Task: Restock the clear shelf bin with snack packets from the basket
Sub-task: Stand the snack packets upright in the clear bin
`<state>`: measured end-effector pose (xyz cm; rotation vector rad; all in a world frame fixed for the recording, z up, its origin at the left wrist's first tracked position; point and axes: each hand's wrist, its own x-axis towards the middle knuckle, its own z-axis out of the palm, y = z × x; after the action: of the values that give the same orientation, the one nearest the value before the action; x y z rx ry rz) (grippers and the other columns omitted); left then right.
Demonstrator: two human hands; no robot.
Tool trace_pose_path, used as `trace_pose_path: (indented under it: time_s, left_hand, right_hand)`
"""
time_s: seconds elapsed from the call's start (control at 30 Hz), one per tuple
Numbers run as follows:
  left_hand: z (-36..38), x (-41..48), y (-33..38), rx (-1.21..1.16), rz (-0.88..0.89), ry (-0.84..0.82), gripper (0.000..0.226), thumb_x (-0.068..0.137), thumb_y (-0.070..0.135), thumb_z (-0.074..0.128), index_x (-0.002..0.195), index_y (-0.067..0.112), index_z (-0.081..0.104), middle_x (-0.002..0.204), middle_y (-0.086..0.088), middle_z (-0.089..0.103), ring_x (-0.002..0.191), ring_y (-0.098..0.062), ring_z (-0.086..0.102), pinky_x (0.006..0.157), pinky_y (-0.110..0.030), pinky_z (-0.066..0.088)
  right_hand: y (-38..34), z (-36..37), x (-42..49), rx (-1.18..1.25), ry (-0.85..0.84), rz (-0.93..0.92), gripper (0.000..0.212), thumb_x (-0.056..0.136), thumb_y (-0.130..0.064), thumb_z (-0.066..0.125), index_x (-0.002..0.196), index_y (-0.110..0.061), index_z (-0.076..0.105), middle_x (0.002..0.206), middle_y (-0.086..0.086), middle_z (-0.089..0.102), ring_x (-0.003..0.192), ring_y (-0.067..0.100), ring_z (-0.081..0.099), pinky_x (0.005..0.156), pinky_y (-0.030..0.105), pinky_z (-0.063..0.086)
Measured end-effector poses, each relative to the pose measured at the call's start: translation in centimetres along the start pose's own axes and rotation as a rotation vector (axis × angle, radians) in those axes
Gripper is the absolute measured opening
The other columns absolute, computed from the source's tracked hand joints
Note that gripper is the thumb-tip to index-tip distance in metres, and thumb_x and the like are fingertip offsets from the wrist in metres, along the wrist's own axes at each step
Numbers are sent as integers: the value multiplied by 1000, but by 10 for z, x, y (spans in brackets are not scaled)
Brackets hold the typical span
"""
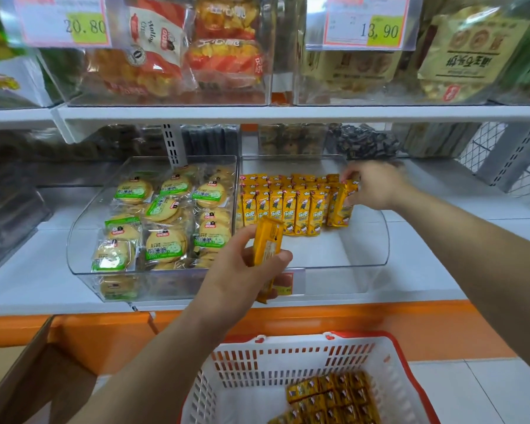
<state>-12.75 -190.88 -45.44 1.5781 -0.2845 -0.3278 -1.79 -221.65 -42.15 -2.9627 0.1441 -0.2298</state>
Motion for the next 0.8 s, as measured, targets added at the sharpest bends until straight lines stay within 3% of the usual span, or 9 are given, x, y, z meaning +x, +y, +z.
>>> trace_pose_path:
  time_s: [0.17, 0.3, 0.47, 0.6, 0.7, 0.8]
  left_hand:
    - [1, 9, -4, -49, -29, 14, 47, 91, 29, 72, 134, 34, 53, 104, -4, 77, 84, -21, 78, 64, -30, 62]
    - [5, 16, -9, -54, -50, 27, 51, 92, 27, 72, 138, 30, 51, 102, -5, 77, 82, -21, 78, 61, -29, 60]
    - [11, 21, -16, -75, -87, -2, 43, 93, 22, 73, 131, 27, 54, 100, -2, 78, 85, -23, 78, 65, -33, 62]
    - [14, 21, -19, -98, -98, -82, 43, 91, 9, 74, 127, 27, 59, 105, 2, 76, 93, -25, 77, 75, -40, 64]
    - [18, 18, -18, -76, -103, -119, 43, 89, 8, 76, 124, 30, 64, 106, 2, 74, 95, -28, 76, 83, -46, 63]
    - [24, 12, -15, -99, -94, -142, 34, 88, 7, 77, 116, 27, 71, 103, -3, 73, 96, -34, 75, 84, -45, 63]
  right_hand:
    - [-1, 11, 32, -37, -176, -46, 47, 71, -24, 86, 112, -23, 63, 113, 5, 61, 100, 24, 58, 83, 35, 52]
    - [1, 20, 44, -101, -216, -53, 42, 75, -21, 82, 111, -23, 61, 109, 1, 56, 96, 21, 56, 75, 29, 45]
    - [6, 20, 41, -70, -186, -38, 44, 80, -26, 78, 120, -22, 60, 123, 5, 61, 108, 26, 59, 93, 39, 51]
    - [2, -1, 7, -85, 17, -33, 43, 78, -36, 76, 119, -27, 64, 120, 1, 66, 109, 26, 61, 90, 39, 52]
    - [-9, -18, -37, 175, 170, -81, 24, 76, -29, 79, 97, -30, 69, 104, -2, 72, 94, 19, 65, 82, 33, 52]
    - [-33, -25, -90, 675, 19, -154, 20, 84, -21, 75, 97, -35, 69, 96, -4, 72, 81, 14, 65, 74, 23, 51]
